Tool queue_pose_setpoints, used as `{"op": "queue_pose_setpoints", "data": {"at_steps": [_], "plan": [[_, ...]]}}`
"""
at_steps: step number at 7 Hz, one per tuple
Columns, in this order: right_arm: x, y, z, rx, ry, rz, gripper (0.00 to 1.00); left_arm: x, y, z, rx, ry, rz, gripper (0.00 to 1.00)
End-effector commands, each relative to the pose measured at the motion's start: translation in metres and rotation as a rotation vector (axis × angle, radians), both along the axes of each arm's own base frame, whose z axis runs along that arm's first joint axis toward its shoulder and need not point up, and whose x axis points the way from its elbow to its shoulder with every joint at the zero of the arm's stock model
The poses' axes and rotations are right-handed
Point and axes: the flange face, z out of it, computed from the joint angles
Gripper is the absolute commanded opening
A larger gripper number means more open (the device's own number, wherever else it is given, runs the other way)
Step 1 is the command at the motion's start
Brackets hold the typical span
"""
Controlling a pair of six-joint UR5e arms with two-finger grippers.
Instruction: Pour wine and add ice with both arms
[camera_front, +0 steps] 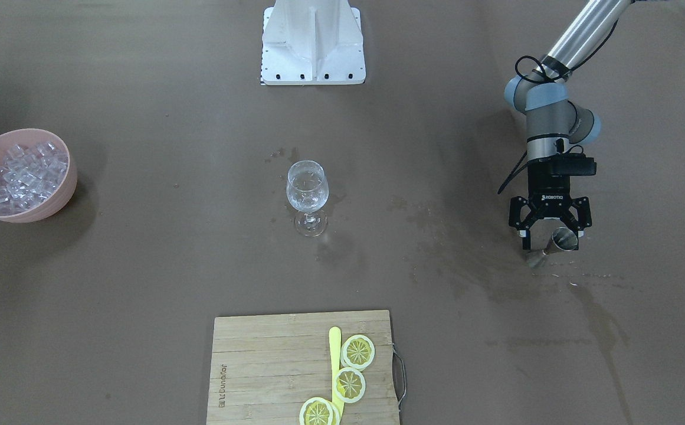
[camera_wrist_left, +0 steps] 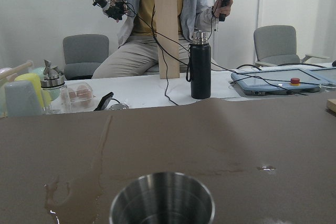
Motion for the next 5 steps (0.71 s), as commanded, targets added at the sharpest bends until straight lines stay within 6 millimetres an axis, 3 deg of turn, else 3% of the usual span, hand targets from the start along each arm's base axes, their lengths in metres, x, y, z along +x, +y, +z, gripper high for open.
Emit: {"op": "queue_pose_setpoints", "data": {"at_steps": [1, 3, 5], "plan": [[0.0, 0.0, 0.0, 0.0, 0.001, 0.0, 1.0, -0.028, 0.017, -0.001, -0.003, 0.013, 0.04, 0.99], [0.0, 0.0, 0.0, 0.0, 0.001, 0.0, 1.0, -0.064, 0.037, -0.012, -0.006, 0.032, 0.08, 0.99], [-0.002, 0.001, -0.006, 0.007, -0.028, -0.001, 1.0, -0.095, 0.03, -0.032, -0.019, 0.066, 0.136, 0.99]]}}
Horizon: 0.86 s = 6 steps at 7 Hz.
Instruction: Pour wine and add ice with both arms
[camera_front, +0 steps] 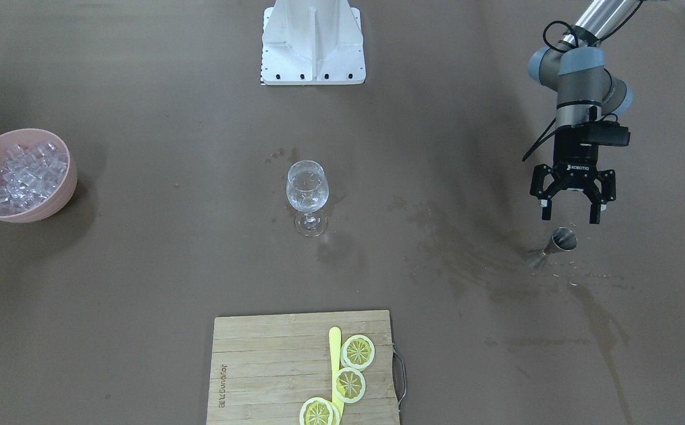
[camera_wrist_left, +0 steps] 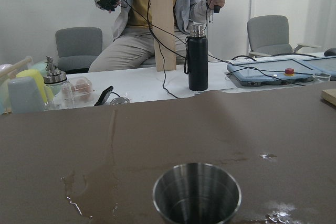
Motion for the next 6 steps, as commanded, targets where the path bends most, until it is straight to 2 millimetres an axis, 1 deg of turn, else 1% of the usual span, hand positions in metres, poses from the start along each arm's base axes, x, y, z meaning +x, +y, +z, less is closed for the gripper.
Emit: {"op": "queue_pose_setpoints", "data": {"at_steps": [1, 2, 3, 4, 5, 6], "plan": [[-0.002, 0.001, -0.006, 0.006, -0.035, -0.001, 1.0, -0.049, -0.013, -0.029, -0.057, 0.01, 0.078, 0.99], [-0.002, 0.0, -0.007, 0.007, -0.037, -0.001, 1.0, -0.086, -0.032, -0.054, -0.128, 0.009, 0.127, 0.99], [-0.002, 0.0, -0.008, 0.009, -0.036, -0.001, 1.0, -0.113, -0.053, -0.066, -0.225, 0.015, 0.193, 0.99], [-0.002, -0.003, -0.011, 0.021, -0.03, -0.003, 1.0, -0.13, -0.074, -0.075, -0.26, 0.012, 0.271, 0.99], [-0.004, -0.004, -0.026, 0.055, -0.036, -0.005, 1.0, -0.155, -0.087, -0.074, -0.328, -0.006, 0.319, 0.99], [-0.013, 0.0, -0.043, 0.09, -0.041, -0.02, 1.0, -0.168, -0.098, -0.071, -0.456, 0.018, 0.388, 0.99]]}}
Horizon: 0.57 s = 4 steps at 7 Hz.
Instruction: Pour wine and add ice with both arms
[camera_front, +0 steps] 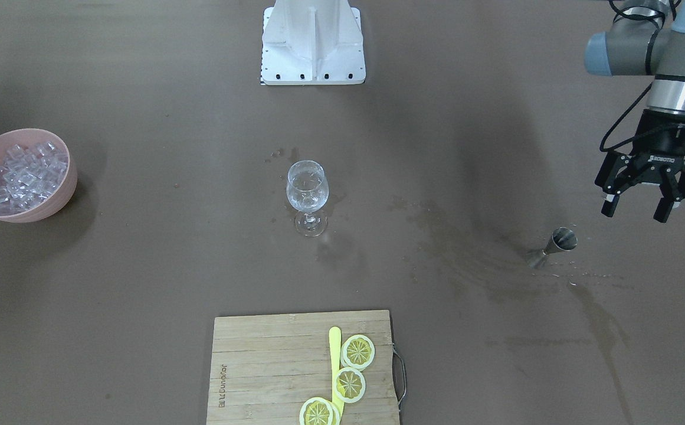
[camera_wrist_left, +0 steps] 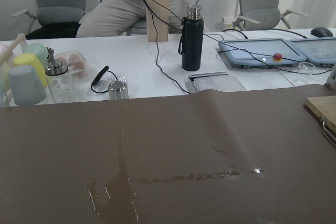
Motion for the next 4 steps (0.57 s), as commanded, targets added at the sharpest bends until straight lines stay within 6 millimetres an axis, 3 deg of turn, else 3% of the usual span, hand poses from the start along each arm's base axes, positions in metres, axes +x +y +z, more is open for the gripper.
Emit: {"op": "queue_pose_setpoints", "data": {"at_steps": [1, 2, 3, 4], "plan": [[-0.025, 0.006, -0.045, 0.044, -0.008, -0.001, 1.0, -0.034, -0.021, 0.0, -0.19, -0.005, 0.114, 0.99], [-0.079, 0.012, -0.07, -0.064, -0.015, 0.039, 1.0, -0.034, -0.022, 0.005, -0.2, -0.028, 0.129, 0.99], [-0.112, 0.014, -0.093, -0.032, -0.002, 0.049, 1.0, -0.033, -0.022, 0.005, -0.203, -0.027, 0.129, 0.99], [-0.129, 0.029, -0.089, 0.018, 0.003, 0.012, 1.0, -0.034, -0.022, 0.007, -0.205, -0.028, 0.126, 0.99]]}}
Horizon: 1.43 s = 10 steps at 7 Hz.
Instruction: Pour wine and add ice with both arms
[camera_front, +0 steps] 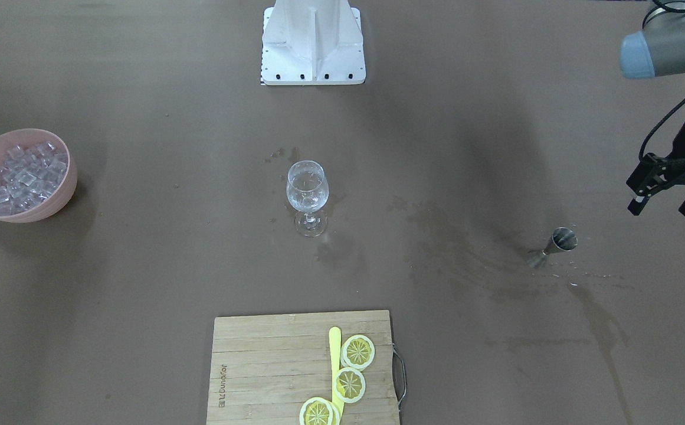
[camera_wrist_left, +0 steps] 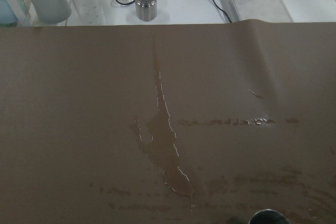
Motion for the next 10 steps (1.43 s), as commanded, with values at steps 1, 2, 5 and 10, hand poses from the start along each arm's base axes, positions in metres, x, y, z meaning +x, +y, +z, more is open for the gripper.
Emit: {"op": "queue_pose_setpoints", "data": {"at_steps": [1, 2, 5, 10], "plan": [[-0.04, 0.022, -0.002, 0.119, 0.005, -0.05, 0.99, -0.001, 0.0, 0.004, -0.008, -0.004, 0.002, 0.99], [-0.044, 0.044, 0.025, 0.188, -0.009, -0.092, 0.99, -0.002, 0.0, 0.005, -0.007, -0.005, 0.001, 0.99], [-0.048, 0.078, 0.065, 0.248, -0.028, -0.128, 0.99, -0.001, 0.0, 0.004, -0.009, -0.005, 0.002, 0.99], [-0.094, 0.085, 0.079, 0.267, 0.047, -0.197, 0.9, 0.001, -0.002, 0.006, -0.016, -0.006, 0.004, 0.99]]}}
